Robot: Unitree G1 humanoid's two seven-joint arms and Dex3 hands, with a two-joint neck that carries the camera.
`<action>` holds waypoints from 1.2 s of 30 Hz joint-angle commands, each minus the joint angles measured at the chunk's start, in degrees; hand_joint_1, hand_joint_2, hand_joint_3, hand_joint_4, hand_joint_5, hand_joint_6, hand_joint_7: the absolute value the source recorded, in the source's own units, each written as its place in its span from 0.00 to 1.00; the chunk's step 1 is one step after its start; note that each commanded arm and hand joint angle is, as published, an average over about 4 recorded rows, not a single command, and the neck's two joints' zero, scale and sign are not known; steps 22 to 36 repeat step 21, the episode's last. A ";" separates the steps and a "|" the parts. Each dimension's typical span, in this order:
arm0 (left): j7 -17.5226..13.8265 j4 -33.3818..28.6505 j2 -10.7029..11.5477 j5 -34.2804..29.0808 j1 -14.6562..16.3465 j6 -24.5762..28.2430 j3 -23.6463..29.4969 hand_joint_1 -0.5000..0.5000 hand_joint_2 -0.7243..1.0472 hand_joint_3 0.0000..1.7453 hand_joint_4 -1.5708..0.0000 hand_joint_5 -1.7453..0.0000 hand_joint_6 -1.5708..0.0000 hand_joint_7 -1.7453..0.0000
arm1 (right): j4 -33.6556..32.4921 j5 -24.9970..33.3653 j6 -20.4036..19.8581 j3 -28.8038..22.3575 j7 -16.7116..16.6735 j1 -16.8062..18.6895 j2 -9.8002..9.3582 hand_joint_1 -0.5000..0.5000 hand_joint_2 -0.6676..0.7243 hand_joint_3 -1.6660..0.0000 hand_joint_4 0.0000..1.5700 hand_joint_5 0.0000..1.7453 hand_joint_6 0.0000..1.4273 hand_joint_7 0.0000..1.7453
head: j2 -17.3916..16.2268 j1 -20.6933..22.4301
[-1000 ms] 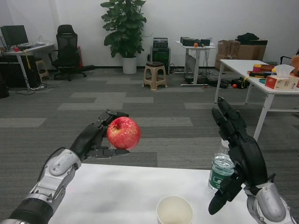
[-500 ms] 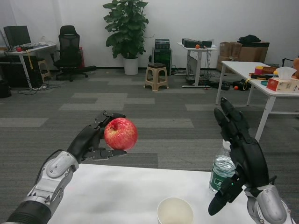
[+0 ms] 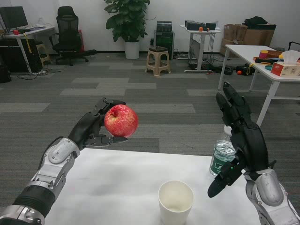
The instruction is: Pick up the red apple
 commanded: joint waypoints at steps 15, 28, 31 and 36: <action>-0.18 -0.19 -0.19 -0.40 0.52 0.35 0.55 0.07 1.00 0.10 1.00 0.53 0.63 0.16 | -0.16 -0.12 -0.20 -0.15 0.02 0.42 0.34 0.21 1.00 1.00 0.07 0.00 0.00 0.08 | 0.22 0.12; -0.18 -0.26 -0.27 -0.40 0.46 0.35 0.55 0.07 1.00 0.10 1.00 0.53 0.63 0.16 | -0.16 -0.19 -0.23 -0.15 0.02 0.42 0.34 0.21 1.00 1.00 0.07 0.00 0.00 0.08 | 0.35 0.08; -0.18 -0.26 -0.27 -0.40 0.46 0.35 0.55 0.07 1.00 0.10 1.00 0.53 0.63 0.16 | -0.16 -0.19 -0.23 -0.15 0.02 0.42 0.34 0.21 1.00 1.00 0.07 0.00 0.00 0.08 | 0.35 0.08; -0.18 -0.26 -0.27 -0.40 0.46 0.35 0.55 0.07 1.00 0.10 1.00 0.53 0.63 0.16 | -0.16 -0.19 -0.23 -0.15 0.02 0.42 0.34 0.21 1.00 1.00 0.07 0.00 0.00 0.08 | 0.35 0.08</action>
